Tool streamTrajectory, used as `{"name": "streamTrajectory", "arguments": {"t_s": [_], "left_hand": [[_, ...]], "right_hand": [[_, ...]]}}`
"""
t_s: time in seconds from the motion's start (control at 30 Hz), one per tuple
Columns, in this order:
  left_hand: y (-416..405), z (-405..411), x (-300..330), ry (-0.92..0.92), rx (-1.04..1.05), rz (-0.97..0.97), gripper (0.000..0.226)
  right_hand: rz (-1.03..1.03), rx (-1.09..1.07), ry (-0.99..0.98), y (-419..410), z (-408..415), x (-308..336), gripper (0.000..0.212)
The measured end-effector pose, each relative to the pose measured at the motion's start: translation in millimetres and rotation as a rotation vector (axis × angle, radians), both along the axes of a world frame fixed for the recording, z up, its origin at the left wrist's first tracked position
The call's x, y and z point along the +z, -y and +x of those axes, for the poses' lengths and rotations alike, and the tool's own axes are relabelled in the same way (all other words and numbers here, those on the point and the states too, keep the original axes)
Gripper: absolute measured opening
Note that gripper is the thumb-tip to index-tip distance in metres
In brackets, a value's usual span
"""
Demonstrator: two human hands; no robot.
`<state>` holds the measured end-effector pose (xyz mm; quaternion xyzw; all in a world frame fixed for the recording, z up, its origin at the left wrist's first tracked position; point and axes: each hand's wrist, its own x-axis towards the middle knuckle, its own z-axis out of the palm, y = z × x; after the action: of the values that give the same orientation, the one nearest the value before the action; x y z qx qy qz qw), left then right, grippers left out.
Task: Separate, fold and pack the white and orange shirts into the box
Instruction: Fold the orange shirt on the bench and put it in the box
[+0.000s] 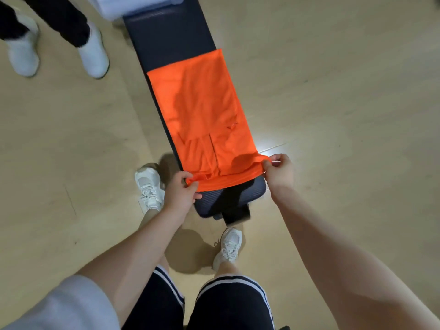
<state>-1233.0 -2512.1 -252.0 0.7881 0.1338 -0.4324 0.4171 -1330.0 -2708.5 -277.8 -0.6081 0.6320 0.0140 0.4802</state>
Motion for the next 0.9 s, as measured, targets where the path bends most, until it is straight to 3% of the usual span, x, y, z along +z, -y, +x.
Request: {"name": "streamTrajectory", "arguments": {"t_s": [0.17,0.23,0.33,0.43,0.57,0.7,0.77,0.8,0.9], "left_hand": [[17.5,96.3,9.6,-0.180,-0.137,-0.049,0.014],[25.1,128.5,12.9,-0.240,-0.191,-0.082,0.005],[33.7,175.8,10.5,-0.218,-0.366,-0.093,0.032],[40.8,206.4,1.3,-0.132,-0.438,-0.065,0.034],[45.9,232.2,-10.8,-0.024,-0.458,0.013,0.005],[71.9,274.9,-1.5,0.168,-0.569,0.008,0.019],[131.6,349.3,5.9,0.341,-0.854,0.074,0.008],[161.3,384.9,8.6,0.418,-0.942,0.071,0.021],[174.6,415.4,-41.1,0.426,-1.021,0.194,0.035]], "right_hand": [[-0.078,-0.044,0.000,12.6,84.4,20.7,0.020],[-0.116,-0.043,-0.017,17.5,112.3,26.6,0.021],[-0.135,-0.026,-0.028,26.1,154.8,27.7,0.022],[-0.085,0.006,-0.032,33.7,184.9,22.4,0.021],[-0.124,0.079,-0.013,42.6,212.7,3.7,0.017],[-0.156,0.015,0.011,53.4,237.3,-14.4,0.013],[-0.140,0.003,0.036,59.6,250.8,-24.3,0.017],[-0.127,-0.001,0.062,61.4,257.0,-27.4,0.019],[-0.090,0.008,0.110,66.7,278.0,-46.6,0.023]]}}
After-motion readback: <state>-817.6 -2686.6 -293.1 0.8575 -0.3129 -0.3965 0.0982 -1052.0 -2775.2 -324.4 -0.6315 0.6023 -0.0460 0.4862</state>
